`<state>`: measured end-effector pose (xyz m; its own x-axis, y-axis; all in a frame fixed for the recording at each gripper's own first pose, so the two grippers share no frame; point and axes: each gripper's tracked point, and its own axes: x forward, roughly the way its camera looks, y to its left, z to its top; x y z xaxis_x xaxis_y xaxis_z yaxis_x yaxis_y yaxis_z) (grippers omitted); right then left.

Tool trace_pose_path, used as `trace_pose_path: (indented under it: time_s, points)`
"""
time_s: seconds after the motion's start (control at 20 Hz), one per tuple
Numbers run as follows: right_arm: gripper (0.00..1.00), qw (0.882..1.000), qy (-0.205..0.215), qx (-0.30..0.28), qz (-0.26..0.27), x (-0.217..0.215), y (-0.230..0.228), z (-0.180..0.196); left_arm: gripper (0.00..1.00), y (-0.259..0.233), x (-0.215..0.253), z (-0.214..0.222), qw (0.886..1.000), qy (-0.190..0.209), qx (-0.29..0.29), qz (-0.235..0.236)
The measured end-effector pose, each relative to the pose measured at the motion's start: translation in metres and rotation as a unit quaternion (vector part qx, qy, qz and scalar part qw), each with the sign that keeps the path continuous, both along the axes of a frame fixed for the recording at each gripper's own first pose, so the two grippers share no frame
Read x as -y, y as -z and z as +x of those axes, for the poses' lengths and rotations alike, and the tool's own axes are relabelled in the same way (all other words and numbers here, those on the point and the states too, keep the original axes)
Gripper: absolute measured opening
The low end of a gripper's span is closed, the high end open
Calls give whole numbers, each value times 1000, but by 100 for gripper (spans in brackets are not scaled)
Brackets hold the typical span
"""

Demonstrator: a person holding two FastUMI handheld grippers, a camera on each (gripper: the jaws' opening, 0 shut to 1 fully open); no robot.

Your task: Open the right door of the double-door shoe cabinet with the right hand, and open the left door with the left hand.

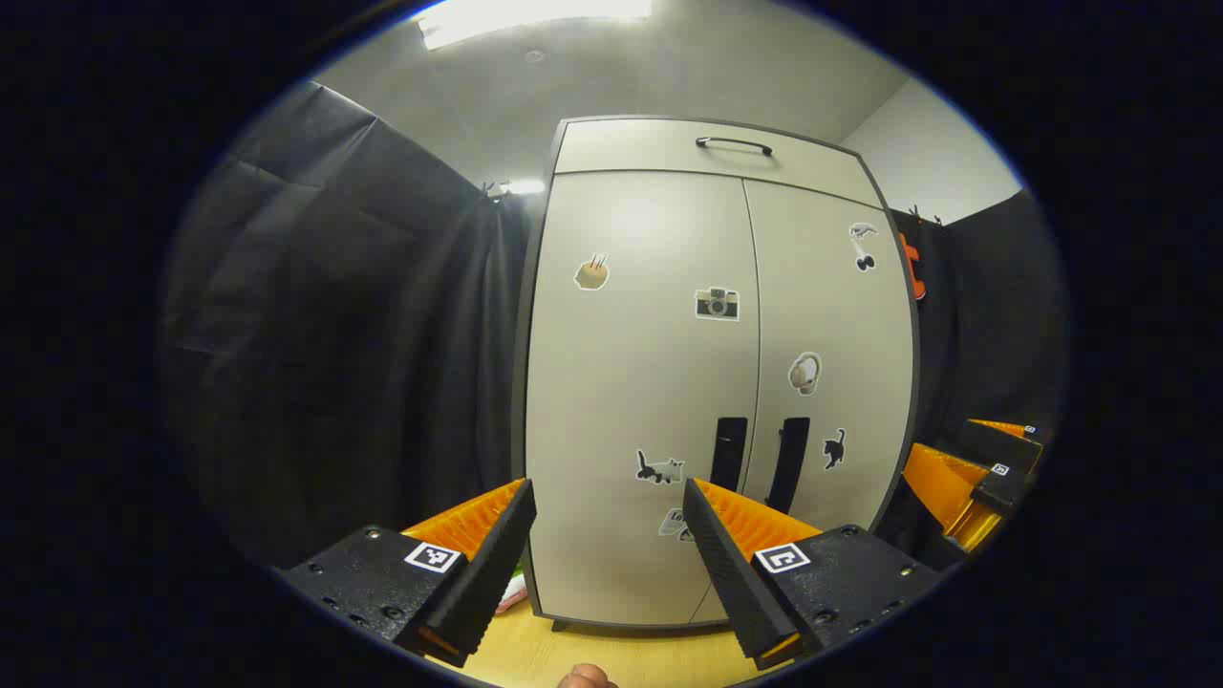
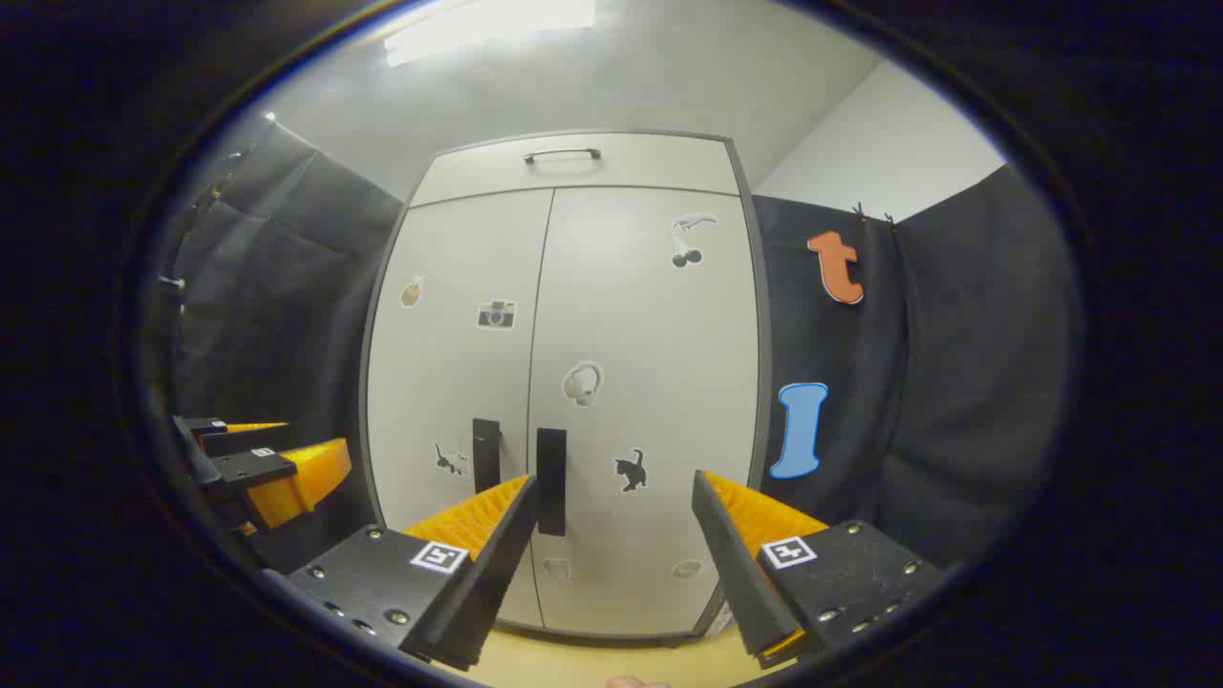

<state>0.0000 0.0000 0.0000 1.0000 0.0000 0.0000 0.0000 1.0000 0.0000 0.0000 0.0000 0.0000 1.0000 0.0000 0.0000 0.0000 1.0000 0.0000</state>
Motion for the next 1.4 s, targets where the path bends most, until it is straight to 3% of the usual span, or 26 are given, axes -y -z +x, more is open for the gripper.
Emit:
trace_pose_path:
  time_s: [0.1, 0.25, 0.45, 0.75, 1.0, 1.05, 1.15, 1.2, 1.3, 1.35, 1.4]
  points:
    - [96, 1000, 7, 2, -1, -2, -1, 0, 93, -2, 4, 2, 1000, 12, 2, 6]
    - [96, 1000, 10, 4, 10, -12, -2, 3, 96, -6, 1, 8, 1000, 22, 9, 19]
    - [94, 1000, 11, 1, 9, -27, 3, 7, 93, -1, -10, 13, 1000, 23, 7, 5]
    - [96, 1000, 21, -8, 19, -39, 2, 15, 96, -8, -17, 16, 999, 36, 19, 1]
    - [96, 999, 33, -35, 13, -42, 26, 56, 93, 2, -23, 21, 999, 33, 8, -10]
    - [96, 998, 35, -45, 14, -43, 32, 67, 96, 3, -25, 23, 999, 31, 6, -12]
    - [92, 997, 27, -73, 21, -49, 50, 90, 96, 9, -32, 25, 1000, 24, 0, -11]
    - [83, 996, 22, -85, 24, -53, 57, 97, 96, 10, -35, 26, 1000, 20, 1, -9]
    - [79, 995, 19, -98, 25, -61, 68, 112, 96, 12, -40, 29, 1000, 16, 0, -7]
    - [70, 995, 19, -99, 24, -65, 72, 118, 96, 14, -42, 29, 1000, 13, -2, -9]
    - [75, 995, 18, -99, 23, -68, 74, 124, 96, 14, -44, 29, 1000, 10, -2, -13]
